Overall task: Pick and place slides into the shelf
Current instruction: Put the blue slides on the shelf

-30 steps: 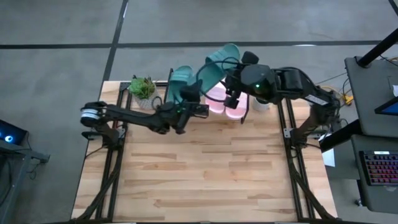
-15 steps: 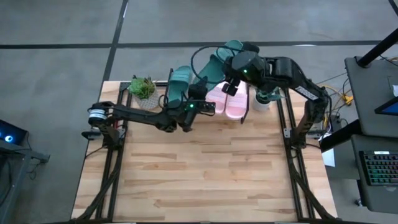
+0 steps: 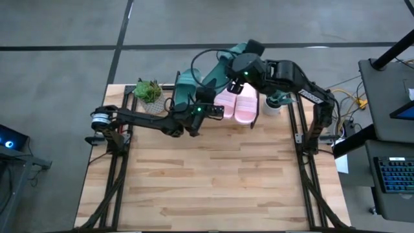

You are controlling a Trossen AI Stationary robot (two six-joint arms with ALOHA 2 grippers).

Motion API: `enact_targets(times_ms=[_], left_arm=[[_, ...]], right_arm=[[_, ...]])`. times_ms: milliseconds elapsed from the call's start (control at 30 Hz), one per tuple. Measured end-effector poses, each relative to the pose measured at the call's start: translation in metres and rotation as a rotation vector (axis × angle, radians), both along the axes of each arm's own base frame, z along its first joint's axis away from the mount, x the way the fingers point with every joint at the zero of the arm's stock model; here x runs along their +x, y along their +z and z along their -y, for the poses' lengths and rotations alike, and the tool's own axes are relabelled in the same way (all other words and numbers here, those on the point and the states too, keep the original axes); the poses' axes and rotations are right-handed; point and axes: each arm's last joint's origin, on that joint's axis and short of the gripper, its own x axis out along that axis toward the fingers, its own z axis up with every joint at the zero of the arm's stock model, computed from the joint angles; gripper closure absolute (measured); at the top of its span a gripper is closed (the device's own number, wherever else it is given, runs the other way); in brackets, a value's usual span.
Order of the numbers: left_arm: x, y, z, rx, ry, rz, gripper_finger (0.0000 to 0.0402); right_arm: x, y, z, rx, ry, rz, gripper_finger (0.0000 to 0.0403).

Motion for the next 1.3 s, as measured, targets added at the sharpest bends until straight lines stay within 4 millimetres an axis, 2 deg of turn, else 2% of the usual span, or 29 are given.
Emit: enact_targets(times_ms=[133,300,433,633,967,1133,1300], left_arm=[[0.000,0.000,0.000,-0.002,0.004,0.000,0.0369],[0.000,0.000,0.000,-0.002,0.003,0.002,0.0369],[0.000,0.003,0.000,-0.002,0.003,0.014,0.0369],[0.000,0.005,0.000,0.002,-0.006,0.023,0.0369],[0.000,0.005,0.000,0.004,-0.019,0.030,0.0365],[0.001,0.006,0.001,0.011,-0.045,0.042,0.0309],[-0.001,0.007,0.001,-0.037,-0.066,0.140,0.0259]], right_arm=[[0.006,-0.004,0.004,-0.046,-0.026,-0.050,0.0216],[0.008,-0.007,0.010,-0.050,-0.041,-0.065,0.0250],[0.009,-0.008,0.011,-0.052,-0.041,-0.078,0.0291],[0.007,-0.010,0.010,-0.063,-0.022,-0.144,0.0383],[0.006,-0.008,0.011,-0.086,-0.028,-0.160,0.0393],[0.006,-0.006,0.012,-0.102,-0.023,-0.157,0.0394],[0.007,-0.004,0.012,-0.118,-0.023,-0.154,0.0394]])
